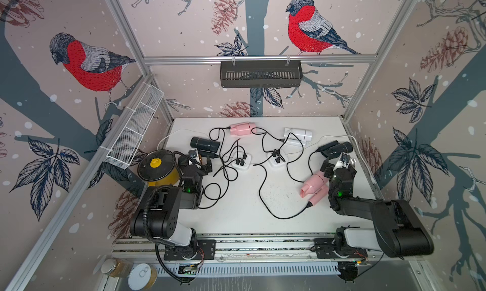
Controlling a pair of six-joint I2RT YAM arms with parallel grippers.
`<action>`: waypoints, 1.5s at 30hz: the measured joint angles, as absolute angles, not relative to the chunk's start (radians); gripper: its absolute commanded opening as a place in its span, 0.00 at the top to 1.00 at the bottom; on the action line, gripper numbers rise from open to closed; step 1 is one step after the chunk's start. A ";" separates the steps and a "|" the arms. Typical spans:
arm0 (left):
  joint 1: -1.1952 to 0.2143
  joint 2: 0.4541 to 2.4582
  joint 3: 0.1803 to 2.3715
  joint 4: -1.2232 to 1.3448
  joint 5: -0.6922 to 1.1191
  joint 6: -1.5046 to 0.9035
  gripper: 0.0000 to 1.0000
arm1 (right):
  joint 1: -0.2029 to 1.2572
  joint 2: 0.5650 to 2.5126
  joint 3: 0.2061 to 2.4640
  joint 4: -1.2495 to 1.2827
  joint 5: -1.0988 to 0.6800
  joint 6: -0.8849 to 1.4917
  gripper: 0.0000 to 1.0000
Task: Charge the blow dryers
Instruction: Reset both arms
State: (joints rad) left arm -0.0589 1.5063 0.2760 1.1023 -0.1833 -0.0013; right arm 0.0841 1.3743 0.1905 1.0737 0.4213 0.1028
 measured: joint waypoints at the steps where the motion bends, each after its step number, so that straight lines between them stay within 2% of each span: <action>1: -0.059 1.505 0.277 1.100 -0.183 -0.002 0.02 | 0.084 1.399 0.188 1.103 0.411 0.102 0.01; 7: -0.059 1.505 0.279 1.094 -0.180 -0.004 0.02 | 0.087 1.525 0.138 1.291 0.339 0.068 0.01; 11: -0.059 1.505 0.279 1.093 -0.179 -0.004 0.02 | 0.062 1.509 0.209 1.272 0.316 0.076 0.01; 20: -0.056 1.505 0.280 1.089 -0.175 -0.012 0.02 | 0.052 1.506 0.217 1.227 0.316 0.088 0.01; 27: -0.011 1.496 0.268 1.088 -0.028 -0.007 0.02 | 0.052 1.506 0.218 1.213 0.316 0.088 0.01; 30: -0.011 1.496 0.270 1.088 -0.020 -0.003 0.02 | 0.049 1.503 0.211 1.216 0.312 0.088 0.01; 37: -0.011 1.492 0.281 1.078 -0.023 -0.019 0.02 | 0.028 1.479 0.123 1.308 0.115 0.047 0.01; 45: -0.010 1.492 0.281 1.069 -0.023 -0.019 0.02 | 0.006 1.500 0.224 1.221 0.077 0.049 0.01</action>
